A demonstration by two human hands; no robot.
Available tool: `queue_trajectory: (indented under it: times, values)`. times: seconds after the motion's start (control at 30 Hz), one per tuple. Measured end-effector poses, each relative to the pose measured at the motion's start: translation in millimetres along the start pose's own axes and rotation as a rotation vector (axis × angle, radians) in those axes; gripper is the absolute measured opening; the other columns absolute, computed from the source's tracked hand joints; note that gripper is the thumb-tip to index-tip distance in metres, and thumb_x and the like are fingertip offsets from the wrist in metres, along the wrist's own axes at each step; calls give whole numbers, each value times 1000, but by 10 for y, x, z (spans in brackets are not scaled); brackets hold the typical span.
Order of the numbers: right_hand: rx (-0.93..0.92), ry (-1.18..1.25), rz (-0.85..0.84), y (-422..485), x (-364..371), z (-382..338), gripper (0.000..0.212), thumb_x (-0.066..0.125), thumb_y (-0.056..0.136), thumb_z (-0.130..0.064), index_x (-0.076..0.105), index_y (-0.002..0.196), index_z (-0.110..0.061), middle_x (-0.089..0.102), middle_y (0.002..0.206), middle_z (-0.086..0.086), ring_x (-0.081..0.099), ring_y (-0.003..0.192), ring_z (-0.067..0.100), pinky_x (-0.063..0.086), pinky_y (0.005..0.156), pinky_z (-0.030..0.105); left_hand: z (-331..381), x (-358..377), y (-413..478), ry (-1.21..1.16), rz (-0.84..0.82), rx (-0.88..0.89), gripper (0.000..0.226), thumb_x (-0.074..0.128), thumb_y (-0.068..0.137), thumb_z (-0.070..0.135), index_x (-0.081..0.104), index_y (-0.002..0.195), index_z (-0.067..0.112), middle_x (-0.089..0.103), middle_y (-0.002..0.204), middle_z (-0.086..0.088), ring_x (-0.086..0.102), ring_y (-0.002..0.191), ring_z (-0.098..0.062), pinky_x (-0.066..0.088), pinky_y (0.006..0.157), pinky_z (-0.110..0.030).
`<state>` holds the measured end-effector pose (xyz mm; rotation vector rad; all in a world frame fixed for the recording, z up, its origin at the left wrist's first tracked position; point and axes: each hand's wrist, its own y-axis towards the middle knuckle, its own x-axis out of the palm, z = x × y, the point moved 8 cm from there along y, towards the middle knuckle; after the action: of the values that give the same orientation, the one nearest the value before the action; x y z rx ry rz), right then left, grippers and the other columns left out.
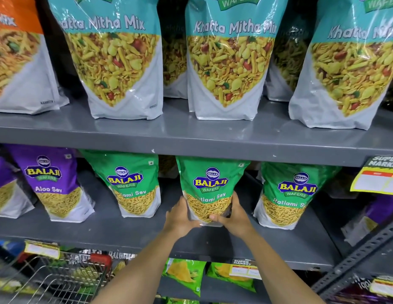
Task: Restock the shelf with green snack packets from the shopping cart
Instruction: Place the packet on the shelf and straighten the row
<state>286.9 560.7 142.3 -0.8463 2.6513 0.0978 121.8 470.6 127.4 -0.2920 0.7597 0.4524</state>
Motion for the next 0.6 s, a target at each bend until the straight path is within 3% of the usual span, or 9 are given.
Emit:
queue_trajectory:
  times: [0.07,0.13,0.2,0.27,0.33,0.4,0.5,0.57,0.6]
  values:
    - [-32,55,45,-115,-20,-18,111,88,62,-23,15,145,-28,43,132,-32,41,130,0,40,101,26,-12,-31,-125,-136,52,-8,99,67,59,71,26,138,28,49,136,3,42,130,-19,39,106,-47]
    - [-27,-38,232,-337,-124,-14,104,85,67,-19,19,148,-22,39,138,-23,40,129,4,38,99,23,-38,-153,-369,-442,133,4,81,50,76,70,23,142,33,42,144,5,34,138,-15,33,113,-38]
    - [-118,-135,511,-673,-260,-82,61,78,74,-16,49,122,-41,62,123,-1,62,107,13,45,82,11,-46,-490,-711,-627,307,132,45,38,91,55,40,131,35,52,135,9,42,132,-7,35,107,-19]
    - [-217,-108,596,-873,-169,-230,44,67,77,-16,56,89,-57,70,88,-6,64,76,3,44,65,4,-166,-985,-992,-697,530,233,33,37,92,41,51,120,31,59,124,5,51,120,-7,38,99,-18]
    - [-265,-112,432,-799,231,-427,41,61,73,-19,57,85,-58,67,86,-16,63,71,-1,48,62,11,-535,-1462,-975,-813,689,186,34,40,91,34,47,123,30,57,124,1,54,116,-8,40,98,-22]
    - [-314,-160,192,-618,818,-690,33,59,74,-29,58,99,-51,67,88,-17,63,79,0,52,70,19,-990,-1755,-745,-870,661,54,46,47,92,20,34,135,28,50,132,-5,49,119,-12,36,102,-25]
    - [-279,-188,-49,-199,1556,-913,79,63,70,-45,34,141,-27,45,128,-15,45,121,3,42,102,28,-1307,-1808,-361,-571,359,-120,84,64,85,5,9,146,23,34,149,-11,32,140,-26,29,106,-32]
    - [-183,-62,-126,101,1867,-903,111,78,62,-43,12,150,-26,29,148,-14,27,137,5,30,113,33,-1345,-1707,-229,-360,186,-177,120,81,69,9,-8,149,19,29,151,-3,26,143,-22,26,107,-28]
    - [-164,10,-136,242,1969,-895,118,84,57,-40,11,149,-30,31,151,-11,30,139,7,32,114,38,-1319,-1671,-156,-320,118,-163,133,87,60,10,-12,149,18,30,147,2,28,139,-18,26,105,-24]
